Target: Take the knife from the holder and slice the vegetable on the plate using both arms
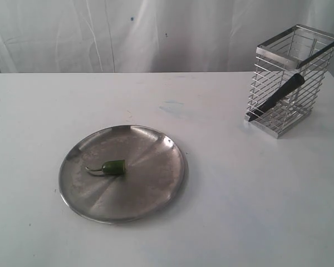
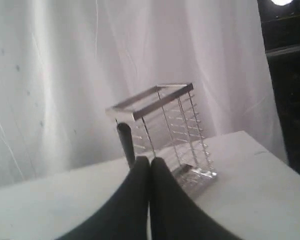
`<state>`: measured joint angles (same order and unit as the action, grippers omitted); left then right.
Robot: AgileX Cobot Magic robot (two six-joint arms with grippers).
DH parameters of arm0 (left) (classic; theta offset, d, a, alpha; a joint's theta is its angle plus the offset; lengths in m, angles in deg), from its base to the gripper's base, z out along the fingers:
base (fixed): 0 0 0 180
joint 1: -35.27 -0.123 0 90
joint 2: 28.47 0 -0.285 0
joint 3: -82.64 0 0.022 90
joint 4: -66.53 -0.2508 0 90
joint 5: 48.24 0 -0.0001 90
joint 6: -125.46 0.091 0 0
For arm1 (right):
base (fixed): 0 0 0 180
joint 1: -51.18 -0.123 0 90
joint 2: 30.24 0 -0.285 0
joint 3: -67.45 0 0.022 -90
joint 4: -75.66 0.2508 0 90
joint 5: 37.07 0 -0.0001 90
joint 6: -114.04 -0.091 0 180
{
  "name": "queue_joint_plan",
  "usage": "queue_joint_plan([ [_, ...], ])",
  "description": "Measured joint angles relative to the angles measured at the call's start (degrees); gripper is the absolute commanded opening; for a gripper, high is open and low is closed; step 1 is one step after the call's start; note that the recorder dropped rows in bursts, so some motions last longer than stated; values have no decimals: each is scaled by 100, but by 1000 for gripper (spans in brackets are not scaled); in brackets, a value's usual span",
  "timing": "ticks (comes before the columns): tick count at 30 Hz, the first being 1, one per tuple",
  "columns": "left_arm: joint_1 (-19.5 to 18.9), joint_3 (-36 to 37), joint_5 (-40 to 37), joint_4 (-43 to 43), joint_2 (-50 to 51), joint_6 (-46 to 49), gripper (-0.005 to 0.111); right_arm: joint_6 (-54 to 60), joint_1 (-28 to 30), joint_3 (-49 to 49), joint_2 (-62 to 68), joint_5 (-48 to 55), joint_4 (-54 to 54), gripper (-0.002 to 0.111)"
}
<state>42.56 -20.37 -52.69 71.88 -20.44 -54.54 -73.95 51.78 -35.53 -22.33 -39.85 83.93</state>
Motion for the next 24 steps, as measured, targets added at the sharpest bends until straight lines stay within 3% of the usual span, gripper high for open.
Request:
queue_joint_plan([
  [5,0,0,515,-2,0,-578,0,-1172,0,23,0,-1503,183,0],
  [8,0,0,1105,25,0,-1247,0,-2238,0,-115,-10,-3723,143,0],
  [10,0,4,1792,37,0,-1744,0,-2437,0,-753,110,-4833,-37,0],
  [12,0,4,2658,61,-5,-2062,0,-2276,0,-1811,435,-4991,-624,0],
  [14,0,4,3421,73,-5,-2071,0,-1865,0,-2876,888,-4321,-1644,0],
  [17,0,-24,3600,85,68,-1537,0,-1853,0,-4184,1978,-2638,-3713,0],
  [20,0,-166,2857,85,375,-567,0,-2090,0,-4769,3200,-346,-4707,0],
  [24,0,-289,1771,85,789,71,0,-2415,-3,-4861,4824,2998,-4324,0],
])
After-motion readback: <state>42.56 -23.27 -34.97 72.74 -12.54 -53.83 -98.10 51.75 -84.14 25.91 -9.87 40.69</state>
